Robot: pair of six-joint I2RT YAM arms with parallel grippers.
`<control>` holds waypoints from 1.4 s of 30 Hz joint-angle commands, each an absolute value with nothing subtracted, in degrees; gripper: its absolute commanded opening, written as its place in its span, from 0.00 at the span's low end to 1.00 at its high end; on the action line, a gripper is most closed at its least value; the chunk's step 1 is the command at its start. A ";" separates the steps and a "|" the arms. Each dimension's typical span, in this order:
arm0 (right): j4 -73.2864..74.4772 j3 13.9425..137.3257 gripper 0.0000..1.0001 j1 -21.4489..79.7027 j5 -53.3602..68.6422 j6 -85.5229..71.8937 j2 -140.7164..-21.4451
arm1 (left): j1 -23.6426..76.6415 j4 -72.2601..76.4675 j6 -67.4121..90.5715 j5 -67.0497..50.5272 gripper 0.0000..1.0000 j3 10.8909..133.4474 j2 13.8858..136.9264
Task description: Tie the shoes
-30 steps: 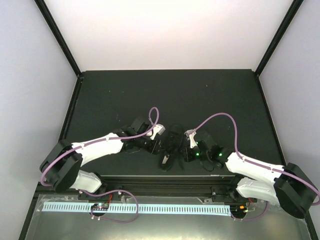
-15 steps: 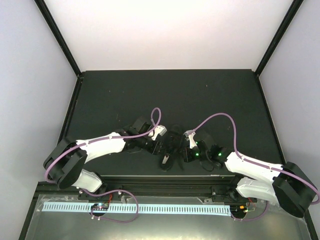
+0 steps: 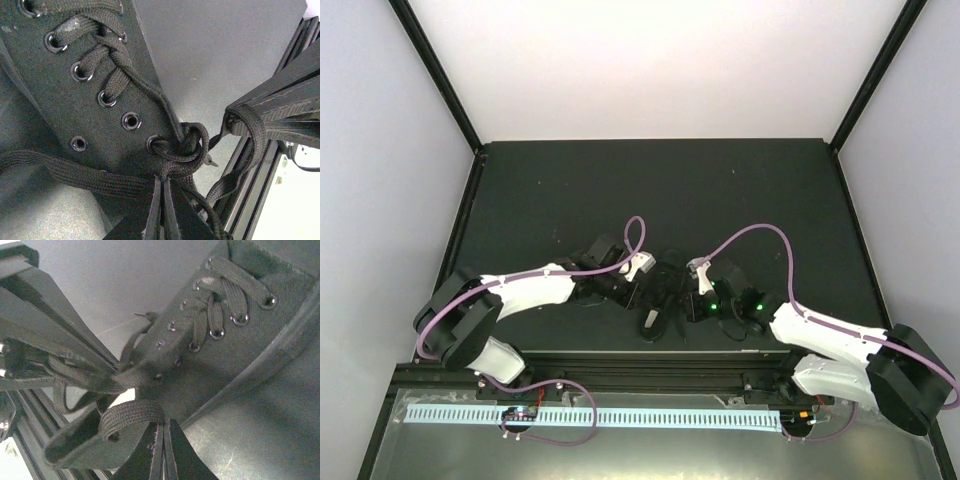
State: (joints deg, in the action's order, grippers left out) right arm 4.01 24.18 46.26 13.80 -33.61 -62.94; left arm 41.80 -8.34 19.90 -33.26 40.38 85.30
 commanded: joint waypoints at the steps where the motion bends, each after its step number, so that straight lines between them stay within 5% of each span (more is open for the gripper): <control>1: 3.88 27.22 0.02 46.06 12.35 -34.28 -62.40 | 41.66 -3.96 20.31 -33.64 0.02 40.61 83.83; 42: -7.47 28.59 0.01 48.95 19.14 -35.61 -74.91 | 41.66 5.42 23.18 -28.95 0.02 35.01 80.74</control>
